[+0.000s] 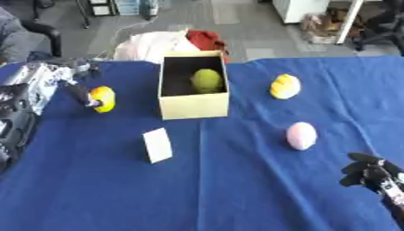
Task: Pick up objects on the table and place them in the box.
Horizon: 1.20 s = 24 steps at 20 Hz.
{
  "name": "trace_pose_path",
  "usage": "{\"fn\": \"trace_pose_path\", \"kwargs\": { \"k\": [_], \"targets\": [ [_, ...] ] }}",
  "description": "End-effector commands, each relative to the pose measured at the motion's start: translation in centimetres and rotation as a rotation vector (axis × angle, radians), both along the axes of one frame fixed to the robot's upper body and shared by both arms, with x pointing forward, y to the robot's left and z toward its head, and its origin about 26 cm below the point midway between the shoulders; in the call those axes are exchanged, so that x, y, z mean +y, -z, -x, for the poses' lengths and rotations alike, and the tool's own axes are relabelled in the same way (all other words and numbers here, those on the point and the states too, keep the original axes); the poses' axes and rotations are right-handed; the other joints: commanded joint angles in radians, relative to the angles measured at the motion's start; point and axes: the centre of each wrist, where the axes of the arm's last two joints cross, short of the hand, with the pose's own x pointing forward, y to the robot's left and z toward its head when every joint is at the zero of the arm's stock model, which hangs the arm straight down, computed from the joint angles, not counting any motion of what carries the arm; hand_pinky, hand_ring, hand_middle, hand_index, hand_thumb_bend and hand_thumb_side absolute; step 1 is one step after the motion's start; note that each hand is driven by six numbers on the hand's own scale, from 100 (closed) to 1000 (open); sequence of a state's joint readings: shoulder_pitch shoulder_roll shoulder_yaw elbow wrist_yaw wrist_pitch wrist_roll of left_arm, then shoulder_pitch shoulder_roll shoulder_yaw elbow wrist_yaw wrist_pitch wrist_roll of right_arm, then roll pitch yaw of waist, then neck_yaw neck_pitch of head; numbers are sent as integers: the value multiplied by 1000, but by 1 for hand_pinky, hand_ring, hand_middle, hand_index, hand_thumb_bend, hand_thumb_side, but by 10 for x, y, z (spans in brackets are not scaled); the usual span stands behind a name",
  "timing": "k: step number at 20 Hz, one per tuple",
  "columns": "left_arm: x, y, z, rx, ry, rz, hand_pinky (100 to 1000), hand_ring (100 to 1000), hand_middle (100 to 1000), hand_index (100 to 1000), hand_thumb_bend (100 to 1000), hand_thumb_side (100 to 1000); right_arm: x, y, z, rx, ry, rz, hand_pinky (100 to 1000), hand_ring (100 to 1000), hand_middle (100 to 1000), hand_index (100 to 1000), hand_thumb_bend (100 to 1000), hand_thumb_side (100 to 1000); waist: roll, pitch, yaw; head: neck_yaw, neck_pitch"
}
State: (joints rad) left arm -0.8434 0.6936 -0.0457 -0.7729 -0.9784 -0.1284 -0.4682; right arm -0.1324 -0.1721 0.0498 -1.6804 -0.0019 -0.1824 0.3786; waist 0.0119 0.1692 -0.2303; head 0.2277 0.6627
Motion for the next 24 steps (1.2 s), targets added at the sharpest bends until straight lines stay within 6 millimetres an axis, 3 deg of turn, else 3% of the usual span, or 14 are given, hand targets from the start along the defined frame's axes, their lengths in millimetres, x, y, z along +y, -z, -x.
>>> {"fn": "trace_pose_path", "kwargs": {
  "k": [1, 6, 9, 13, 18, 24],
  "targets": [
    [6, -10, 2, 2, -10, -13, 795, 713, 726, 846, 478, 220, -3, -9, -1, -31, 4, 7, 658, 602, 628, 837, 100, 779, 10, -18, 4, 2, -10],
    [6, 3, 3, 34, -12, -4, 756, 660, 670, 803, 462, 180, -3, -9, -1, -30, 6, 7, 658, 602, 628, 837, 100, 784, 9, -16, 5, 0, -10],
    [4, 6, 3, -4, -9, -28, 714, 601, 606, 757, 462, 100, -3, -8, -1, -27, 9, 8, 658, 602, 628, 837, 100, 791, 9, -15, 5, 1, -10],
    [2, 7, 3, -125, 2, -84, 628, 493, 490, 664, 472, 100, -3, -8, -1, -26, 8, 7, 658, 602, 628, 837, 100, 793, 10, -15, 6, 2, -9],
    [0, 5, 4, -344, 10, -152, 537, 378, 363, 511, 384, 100, -3, -8, -1, -26, 9, 7, 657, 602, 628, 837, 100, 794, 11, -15, 6, 2, -7],
    [1, 3, 6, -468, 31, -147, 519, 336, 310, 444, 369, 100, -2, -8, -2, -25, 9, 7, 657, 602, 628, 837, 100, 793, 13, -15, 7, 1, -5]
  ]
}}
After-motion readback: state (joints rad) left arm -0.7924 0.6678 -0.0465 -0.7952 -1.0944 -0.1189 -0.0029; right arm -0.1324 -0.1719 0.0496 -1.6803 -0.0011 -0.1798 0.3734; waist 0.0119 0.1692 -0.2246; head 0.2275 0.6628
